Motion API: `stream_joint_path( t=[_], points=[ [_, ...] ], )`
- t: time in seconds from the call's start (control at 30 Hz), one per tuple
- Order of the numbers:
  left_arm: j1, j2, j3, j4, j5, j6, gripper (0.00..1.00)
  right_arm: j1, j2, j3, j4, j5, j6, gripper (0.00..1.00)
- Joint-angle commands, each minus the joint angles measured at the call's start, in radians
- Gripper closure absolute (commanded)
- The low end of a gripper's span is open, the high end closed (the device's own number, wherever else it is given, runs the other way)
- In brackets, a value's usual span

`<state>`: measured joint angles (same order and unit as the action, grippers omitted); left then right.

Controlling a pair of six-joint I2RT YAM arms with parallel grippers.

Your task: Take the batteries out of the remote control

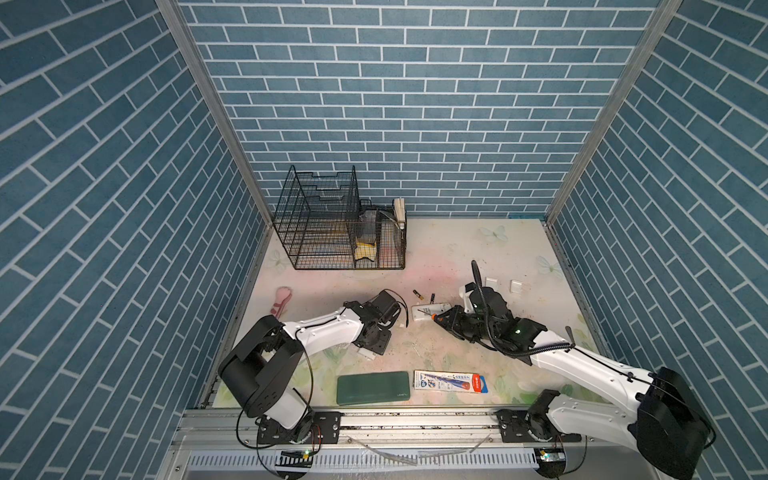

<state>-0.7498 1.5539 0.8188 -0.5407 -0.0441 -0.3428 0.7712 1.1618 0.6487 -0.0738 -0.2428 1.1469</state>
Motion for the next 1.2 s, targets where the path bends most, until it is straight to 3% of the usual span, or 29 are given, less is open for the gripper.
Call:
stream_joint_path(
  t=[0.0, 0.17, 0.43, 0.6, 0.87, 1.17],
  points=[
    [0.001, 0.007, -0.032, 0.023, -0.014, 0.004, 0.5, -0.002, 0.042, 0.068, -0.017, -0.027, -0.006, 1.0],
    [0.001, -0.024, -0.049, 0.044, -0.005, 0.011, 0.48, 0.002, 0.112, 0.117, -0.01, -0.049, -0.004, 1.0],
    [0.001, -0.02, -0.05, 0.033, -0.003, 0.015, 0.33, 0.034, 0.222, 0.177, 0.025, -0.075, 0.005, 1.0],
    [0.001, -0.031, -0.058, 0.029, -0.003, 0.008, 0.31, 0.048, 0.249, 0.178, 0.055, -0.078, 0.023, 1.0],
    [0.002, -0.057, -0.077, 0.037, 0.0, 0.005, 0.45, 0.063, 0.277, 0.172, 0.078, -0.079, 0.038, 1.0],
    [0.001, -0.049, -0.073, 0.044, 0.013, 0.019, 0.51, 0.079, 0.326, 0.206, 0.08, -0.099, 0.048, 1.0]
  ],
)
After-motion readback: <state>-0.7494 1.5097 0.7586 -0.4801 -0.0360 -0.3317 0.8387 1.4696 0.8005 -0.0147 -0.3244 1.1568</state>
